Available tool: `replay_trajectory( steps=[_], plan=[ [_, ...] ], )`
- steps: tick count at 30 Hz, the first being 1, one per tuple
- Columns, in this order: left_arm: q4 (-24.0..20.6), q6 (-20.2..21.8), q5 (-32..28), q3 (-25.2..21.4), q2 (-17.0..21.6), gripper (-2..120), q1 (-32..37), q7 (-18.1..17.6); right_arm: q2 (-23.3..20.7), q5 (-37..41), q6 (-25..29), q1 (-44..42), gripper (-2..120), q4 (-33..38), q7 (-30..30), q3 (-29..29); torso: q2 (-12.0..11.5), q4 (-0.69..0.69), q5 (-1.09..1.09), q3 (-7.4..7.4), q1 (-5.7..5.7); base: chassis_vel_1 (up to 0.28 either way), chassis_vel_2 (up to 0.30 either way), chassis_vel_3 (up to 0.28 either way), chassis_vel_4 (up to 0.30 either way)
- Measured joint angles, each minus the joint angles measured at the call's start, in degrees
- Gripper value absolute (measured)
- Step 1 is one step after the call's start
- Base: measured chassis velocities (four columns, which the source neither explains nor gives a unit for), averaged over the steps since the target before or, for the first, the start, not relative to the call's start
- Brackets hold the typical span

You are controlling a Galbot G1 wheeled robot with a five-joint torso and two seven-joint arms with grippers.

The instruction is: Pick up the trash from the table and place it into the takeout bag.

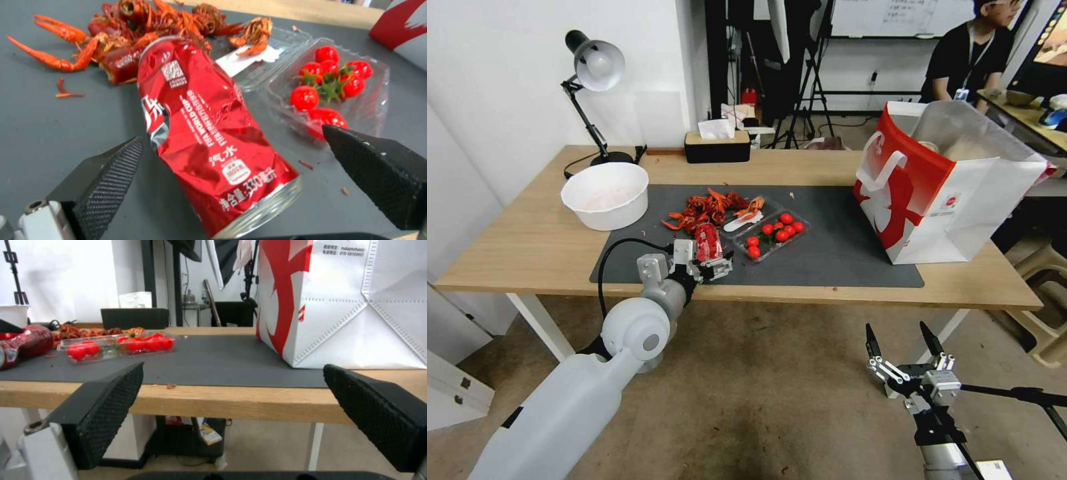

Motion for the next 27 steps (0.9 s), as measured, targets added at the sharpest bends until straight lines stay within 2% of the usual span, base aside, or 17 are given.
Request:
replay_trajectory(
  steps=[7,9,14,16,19,22,23,25,27],
  plan=[
    [1.5,0.9,-0.1,1.1,-0.9,100,-1.2,-2.3,0.2,-0.5,0.3,0.2,100,-0.2,0.0,0.0,0.0,0.0,0.0,0.0,0.0,0.0,0.0,0.0,0.0],
    [1.9,2.1,-1.3,1.9,-1.9,100,-2.3,-5.0,0.2,-0.5,0.4,0.2,100,-0.5,0.0,0.0,0.0,0.0,0.0,0.0,0.0,0.0,0.0,0.0,0.0],
    [2.0,3.6,-3.3,2.1,-2.4,100,-2.8,-7.5,0.1,-0.4,0.4,0.3,100,-0.5,0.0,0.0,0.0,0.0,0.0,0.0,0.0,0.0,0.0,0.0,0.0],
    [2.1,3.7,-3.4,2.1,-2.5,95,-2.8,-7.8,0.1,-0.4,0.4,0.3,100,-0.5,0.0,0.1,0.0,0.0,0.0,0.0,0.0,0.0,0.0,0.0,0.0],
    [2.2,3.7,-3.6,2.0,-2.6,79,-2.7,-8.5,0.0,-0.3,0.4,0.3,100,-0.6,0.0,0.1,0.0,0.0,0.0,0.0,0.0,0.0,0.0,0.0,0.0],
    [2.1,3.6,-3.6,1.7,-2.5,73,-2.3,-8.5,0.0,-0.3,0.4,0.4,100,-0.6,0.1,0.0,0.0,0.0,0.01,0.0,0.0,0.0,0.0,0.0,0.0],
    [1.9,3.6,-3.6,1.4,-2.4,66,-1.9,-8.5,0.0,-0.3,0.4,0.4,100,-0.6,0.1,-0.1,0.0,0.0,0.0,0.0,0.0,0.0,0.0,0.0,0.0],
    [1.7,3.5,-3.7,1.1,-2.2,62,-1.6,-8.4,0.0,-0.3,0.3,0.4,100,-0.6,0.1,-0.1,0.0,0.0,0.0,0.0,0.0,0.0,0.0,0.0,0.0],
    [1.3,2.9,-3.7,0.5,-2.0,53,-0.8,-7.8,0.0,-0.3,0.3,0.4,100,-0.6,0.1,-0.2,0.0,0.0,-0.01,0.0,0.0,0.0,0.0,0.0,0.0]
  ],
)
